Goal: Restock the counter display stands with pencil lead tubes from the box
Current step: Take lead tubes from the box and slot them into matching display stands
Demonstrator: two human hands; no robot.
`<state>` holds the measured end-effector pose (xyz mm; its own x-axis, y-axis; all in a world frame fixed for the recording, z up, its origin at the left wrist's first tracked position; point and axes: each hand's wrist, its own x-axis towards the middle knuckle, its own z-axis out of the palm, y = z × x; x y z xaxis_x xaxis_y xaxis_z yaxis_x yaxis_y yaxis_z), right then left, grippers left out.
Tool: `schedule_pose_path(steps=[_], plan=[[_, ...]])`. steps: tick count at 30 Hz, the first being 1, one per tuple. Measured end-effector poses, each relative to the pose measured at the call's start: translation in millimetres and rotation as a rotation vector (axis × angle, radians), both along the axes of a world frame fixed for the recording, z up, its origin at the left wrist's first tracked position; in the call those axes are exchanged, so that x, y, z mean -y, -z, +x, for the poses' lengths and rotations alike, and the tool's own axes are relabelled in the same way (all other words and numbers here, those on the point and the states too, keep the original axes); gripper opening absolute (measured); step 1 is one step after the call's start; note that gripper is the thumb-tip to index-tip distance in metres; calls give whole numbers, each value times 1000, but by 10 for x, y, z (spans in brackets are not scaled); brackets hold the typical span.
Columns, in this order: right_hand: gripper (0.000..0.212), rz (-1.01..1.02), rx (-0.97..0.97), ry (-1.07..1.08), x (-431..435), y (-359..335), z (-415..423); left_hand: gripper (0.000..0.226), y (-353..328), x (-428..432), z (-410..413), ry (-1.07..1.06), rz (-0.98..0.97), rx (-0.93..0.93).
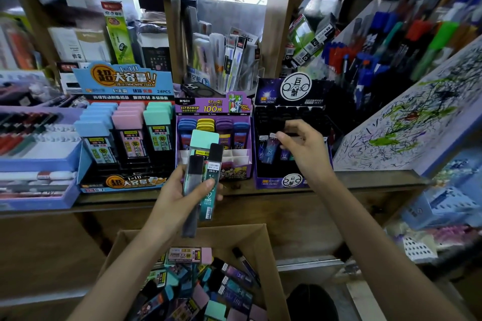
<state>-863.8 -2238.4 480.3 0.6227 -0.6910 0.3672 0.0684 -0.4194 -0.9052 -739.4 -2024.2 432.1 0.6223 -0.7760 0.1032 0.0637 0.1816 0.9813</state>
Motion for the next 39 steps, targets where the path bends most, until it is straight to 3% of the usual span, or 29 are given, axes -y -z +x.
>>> schedule_pose_path(steps=[13,20,24,28,37,39], plan=[[22,-162,-95,-30,86,-28,76,35,-21,-14,-31,-20,-9,2],[29,-154,-130,-39,115,-33,59,37,-26,-26,-25,-18,-6,-1],[13,-138,-183,30,95,63,121,38,-17,-28,-35,-11,-7,-2],[19,-125,-249,107,41,118,165,39,-8,-19,-44,-7,-9,3],[26,-552,-530,370,-157,46,89,40,-30,40,-141,16,-53,8],[26,-613,-508,383,-304,83,12,43,-23,57,-158,23,-54,14]])
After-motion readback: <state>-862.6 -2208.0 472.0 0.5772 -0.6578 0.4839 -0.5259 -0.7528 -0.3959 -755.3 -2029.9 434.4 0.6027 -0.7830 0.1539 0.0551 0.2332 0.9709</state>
